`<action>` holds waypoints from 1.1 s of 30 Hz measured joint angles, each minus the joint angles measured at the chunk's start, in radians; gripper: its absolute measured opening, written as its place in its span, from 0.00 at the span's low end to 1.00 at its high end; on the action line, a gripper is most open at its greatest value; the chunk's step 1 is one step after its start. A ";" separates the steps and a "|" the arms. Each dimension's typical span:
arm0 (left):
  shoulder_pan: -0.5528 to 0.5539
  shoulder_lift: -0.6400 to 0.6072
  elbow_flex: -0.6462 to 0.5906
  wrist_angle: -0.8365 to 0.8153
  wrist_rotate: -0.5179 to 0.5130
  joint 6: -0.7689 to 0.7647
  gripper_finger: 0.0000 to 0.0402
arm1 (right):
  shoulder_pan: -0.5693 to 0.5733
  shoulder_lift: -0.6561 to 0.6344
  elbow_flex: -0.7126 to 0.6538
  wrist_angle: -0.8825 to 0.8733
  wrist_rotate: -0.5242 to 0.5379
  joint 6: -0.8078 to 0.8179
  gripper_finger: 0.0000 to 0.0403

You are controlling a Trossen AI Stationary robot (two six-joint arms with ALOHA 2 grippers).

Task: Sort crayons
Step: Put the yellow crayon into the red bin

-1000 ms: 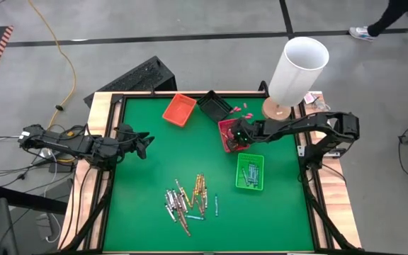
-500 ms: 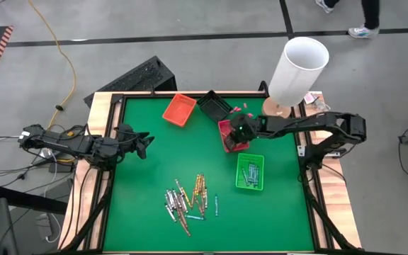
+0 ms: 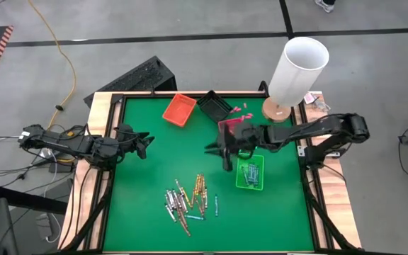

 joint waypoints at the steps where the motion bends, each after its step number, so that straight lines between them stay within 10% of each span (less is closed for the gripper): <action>1: 0.000 0.000 0.000 0.000 0.000 0.000 0.45 | 0.019 0.020 0.000 0.012 0.000 -0.041 0.19; 12: 0.000 0.000 0.000 0.001 0.000 0.000 0.45 | 0.100 0.244 0.097 0.077 -0.032 -0.226 0.19; 33: 0.000 0.025 0.000 0.000 0.003 -0.008 0.45 | 0.097 0.570 0.569 -0.535 -0.113 -0.646 0.17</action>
